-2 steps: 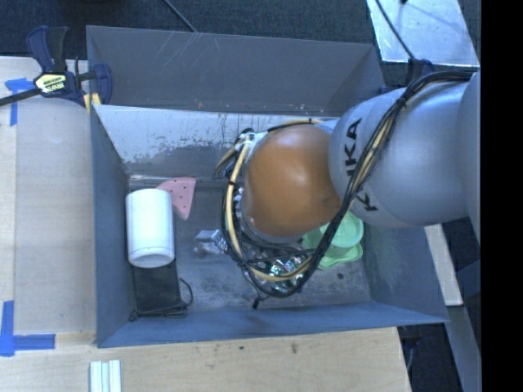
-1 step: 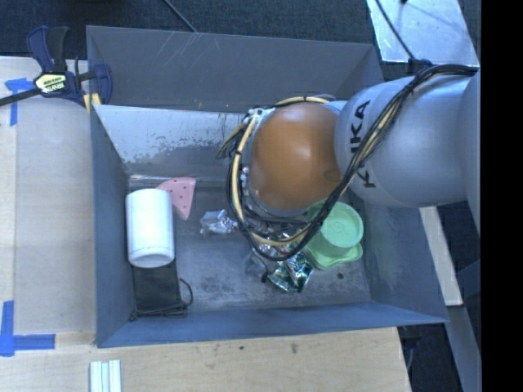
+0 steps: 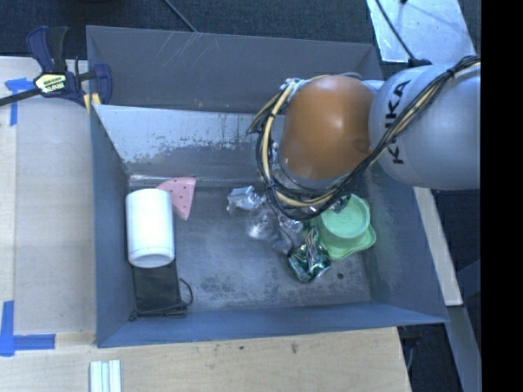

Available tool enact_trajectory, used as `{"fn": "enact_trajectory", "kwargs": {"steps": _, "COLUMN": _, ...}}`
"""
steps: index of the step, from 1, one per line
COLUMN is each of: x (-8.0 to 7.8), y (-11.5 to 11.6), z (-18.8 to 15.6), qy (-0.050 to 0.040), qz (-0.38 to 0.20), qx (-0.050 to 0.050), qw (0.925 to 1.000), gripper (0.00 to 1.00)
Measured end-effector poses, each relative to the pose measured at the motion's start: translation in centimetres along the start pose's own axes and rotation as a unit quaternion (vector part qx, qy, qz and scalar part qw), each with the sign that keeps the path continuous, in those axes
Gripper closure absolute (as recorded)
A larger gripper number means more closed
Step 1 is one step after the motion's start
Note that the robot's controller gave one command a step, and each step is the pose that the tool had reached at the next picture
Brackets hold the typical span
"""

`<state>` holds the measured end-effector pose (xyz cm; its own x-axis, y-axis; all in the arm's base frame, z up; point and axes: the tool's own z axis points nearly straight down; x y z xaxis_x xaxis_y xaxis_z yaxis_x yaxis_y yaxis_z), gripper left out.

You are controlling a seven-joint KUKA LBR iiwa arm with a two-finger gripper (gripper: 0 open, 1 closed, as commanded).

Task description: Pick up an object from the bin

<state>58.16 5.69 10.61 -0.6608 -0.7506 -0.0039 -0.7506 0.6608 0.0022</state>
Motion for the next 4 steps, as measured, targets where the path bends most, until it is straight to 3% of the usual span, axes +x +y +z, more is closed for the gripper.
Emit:
{"fn": "enact_trajectory", "kwargs": {"steps": 1, "x": 2.3, "y": -0.2, "z": -3.2, "qy": 0.0026, "qz": 0.061, "qx": 0.001, "qw": 0.9981, "gripper": 0.0}}
{"fn": "enact_trajectory", "kwargs": {"steps": 2, "x": 2.8, "y": -1.2, "z": -4.8, "qy": 0.0, "qz": 0.06, "qx": 0.002, "qw": 0.9982, "gripper": 0.0}}
{"fn": "enact_trajectory", "kwargs": {"steps": 3, "x": 4.8, "y": -1.7, "z": 0.3, "qy": -0.0018, "qz": 0.037, "qx": 0.004, "qw": 0.9993, "gripper": 0.0}}
{"fn": "enact_trajectory", "kwargs": {"steps": 4, "x": 7.7, "y": -2.1, "z": 1.3, "qy": -0.0042, "qz": 0.075, "qx": 0.003, "qw": 0.9972, "gripper": 0.0}}
